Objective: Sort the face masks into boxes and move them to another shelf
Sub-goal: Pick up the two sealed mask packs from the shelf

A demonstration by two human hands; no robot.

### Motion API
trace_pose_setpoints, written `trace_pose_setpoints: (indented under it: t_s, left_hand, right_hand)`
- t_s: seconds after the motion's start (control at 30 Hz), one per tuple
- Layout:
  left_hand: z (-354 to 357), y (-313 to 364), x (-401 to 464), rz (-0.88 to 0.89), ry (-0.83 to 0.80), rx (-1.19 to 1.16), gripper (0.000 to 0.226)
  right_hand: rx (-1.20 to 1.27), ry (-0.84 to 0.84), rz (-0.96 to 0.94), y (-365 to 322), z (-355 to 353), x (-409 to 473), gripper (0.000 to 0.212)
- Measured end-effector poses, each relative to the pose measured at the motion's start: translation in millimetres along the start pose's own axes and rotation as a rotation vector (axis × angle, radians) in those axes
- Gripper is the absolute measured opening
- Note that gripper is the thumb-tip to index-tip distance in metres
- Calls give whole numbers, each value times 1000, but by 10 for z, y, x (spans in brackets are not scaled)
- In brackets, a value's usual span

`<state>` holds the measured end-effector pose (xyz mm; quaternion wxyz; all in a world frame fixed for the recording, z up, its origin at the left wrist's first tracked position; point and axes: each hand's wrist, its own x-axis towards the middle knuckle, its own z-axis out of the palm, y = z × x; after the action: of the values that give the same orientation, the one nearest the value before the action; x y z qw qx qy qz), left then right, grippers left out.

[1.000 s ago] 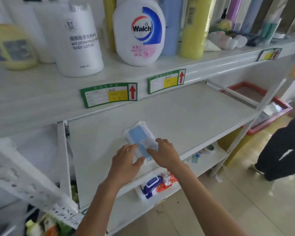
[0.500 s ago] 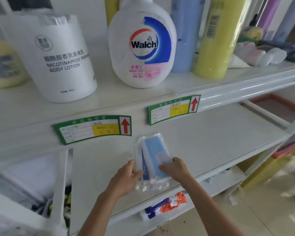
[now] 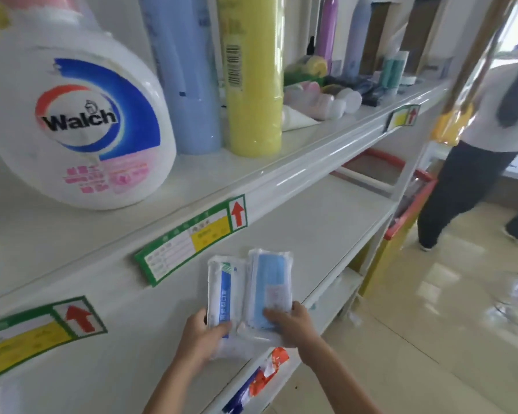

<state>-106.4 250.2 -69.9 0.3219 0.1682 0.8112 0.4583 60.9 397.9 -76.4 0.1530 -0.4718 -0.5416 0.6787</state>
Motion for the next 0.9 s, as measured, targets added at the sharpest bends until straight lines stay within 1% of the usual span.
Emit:
trace_pose_setpoints:
  t_s: [0.07, 0.1, 0.17, 0.23, 0.3, 0.4, 0.43, 0.5, 0.6, 0.73, 0.83, 0.9]
  left_hand:
    - [61, 104, 31, 14, -15, -72, 20]
    - [99, 177, 41, 33, -35, -97, 23]
    - [203, 314, 60, 94, -93, -109, 37]
    - [375, 467, 38, 174, -181, -122, 40]
    - [628, 636, -38, 233, -310, -143, 38]
    - [1133, 912, -240, 301, -503, -158, 58]
    - [1329, 1004, -331, 319, -563, -164, 60]
    - [1750, 1172, -544, 372, -689, -144, 60]
    - [2398, 1365, -961, 422, -908, -92, 70]
    - [3091, 1410, -1582, 483, -1174, 36, 58]
    - [3486, 1281, -2024, 516, -1361, 144, 52]
    - [3666, 1131, -2335, 537, -1474, 204, 47]
  right_hand:
    - [83, 80, -9, 33, -203, -35, 44]
    - [126, 134, -16, 54, -341, -67, 47]
    - [198, 254, -38, 105, -664, -186, 54]
    - [254, 367, -75, 168, -1010, -385, 59]
    - [311, 464, -115, 219, -1339, -651, 59]
    - [380, 581, -183, 274, -1772, -1124, 54]
    - [403, 642, -203, 305, -1908, -1298, 50]
    - [461, 813, -237, 396, -2185, -1659, 43]
    - [565, 1049, -303, 608, -2531, -2278, 49]
    - [634, 1259, -300, 1020, -2672, -3138, 52]
    - [722, 1400, -253, 1354, -2534, -3702, 57]
    - [779, 1491, -223, 1542, -2333, -4033, 54]
